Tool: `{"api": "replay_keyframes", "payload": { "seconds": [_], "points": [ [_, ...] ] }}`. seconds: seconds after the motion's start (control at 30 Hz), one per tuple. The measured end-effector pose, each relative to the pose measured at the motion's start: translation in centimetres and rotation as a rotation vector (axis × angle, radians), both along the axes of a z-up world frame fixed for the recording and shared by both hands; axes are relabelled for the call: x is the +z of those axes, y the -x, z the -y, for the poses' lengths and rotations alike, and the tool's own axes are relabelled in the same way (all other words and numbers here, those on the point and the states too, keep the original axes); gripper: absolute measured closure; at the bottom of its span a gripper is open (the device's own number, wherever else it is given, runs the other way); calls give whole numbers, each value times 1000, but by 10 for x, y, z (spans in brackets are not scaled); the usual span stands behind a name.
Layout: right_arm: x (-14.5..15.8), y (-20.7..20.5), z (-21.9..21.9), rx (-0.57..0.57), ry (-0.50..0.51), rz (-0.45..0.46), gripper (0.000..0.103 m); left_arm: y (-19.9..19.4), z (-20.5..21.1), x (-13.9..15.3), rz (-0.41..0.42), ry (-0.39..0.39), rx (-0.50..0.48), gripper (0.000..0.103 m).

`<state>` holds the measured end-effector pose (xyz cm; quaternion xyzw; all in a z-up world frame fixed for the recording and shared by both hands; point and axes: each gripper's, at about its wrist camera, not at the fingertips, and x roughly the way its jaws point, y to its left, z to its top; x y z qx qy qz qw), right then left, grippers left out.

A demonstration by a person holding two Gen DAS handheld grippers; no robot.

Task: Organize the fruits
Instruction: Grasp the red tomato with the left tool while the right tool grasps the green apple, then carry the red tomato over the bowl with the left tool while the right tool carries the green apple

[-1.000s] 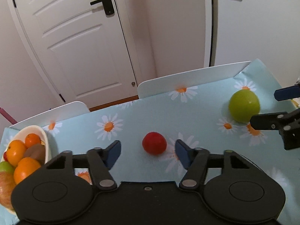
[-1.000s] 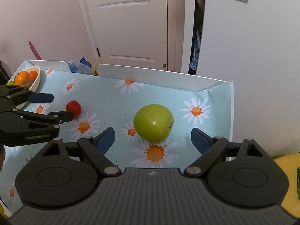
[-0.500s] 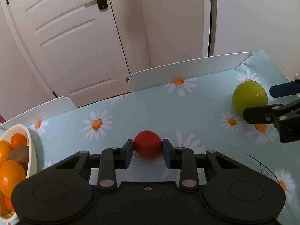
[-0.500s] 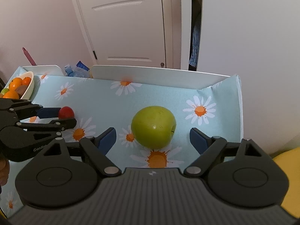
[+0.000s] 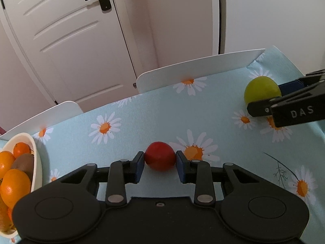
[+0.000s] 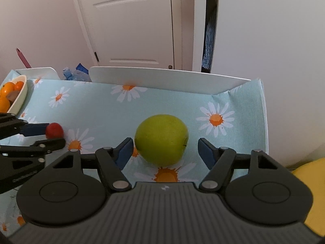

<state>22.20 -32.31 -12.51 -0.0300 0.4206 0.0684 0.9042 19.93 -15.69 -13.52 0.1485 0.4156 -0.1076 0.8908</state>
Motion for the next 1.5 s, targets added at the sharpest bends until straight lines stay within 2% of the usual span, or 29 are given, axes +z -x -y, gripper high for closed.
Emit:
{"api": "replay_keyframes", "payload": {
  "seconds": [0.07,0.13,0.27,0.37,0.8,1.17,1.5],
  "points": [
    [-2,-1,0,1,-4,2,20,1,-1,1,-5,0,0,66],
    [-3,-3,-1,14,-18,5,31,1,-2,2,-11,-1,1,66],
    [-2,-3,-9,23,18,10,31,2,-4,4,-20,-4,6,66],
    [1,-2,-9,20,-15,3,31,6,-8,8,-22,1,10,66],
    [46,18,-57,23,-22,36,31,23,-39,44,6,63,41,66],
    [89,31,-125,70,-74,59,31,42,-105,96,102,74,113,66],
    [101,25,-200,160,-106,51,31,40,-178,108,138,55,190,66]
  ]
}}
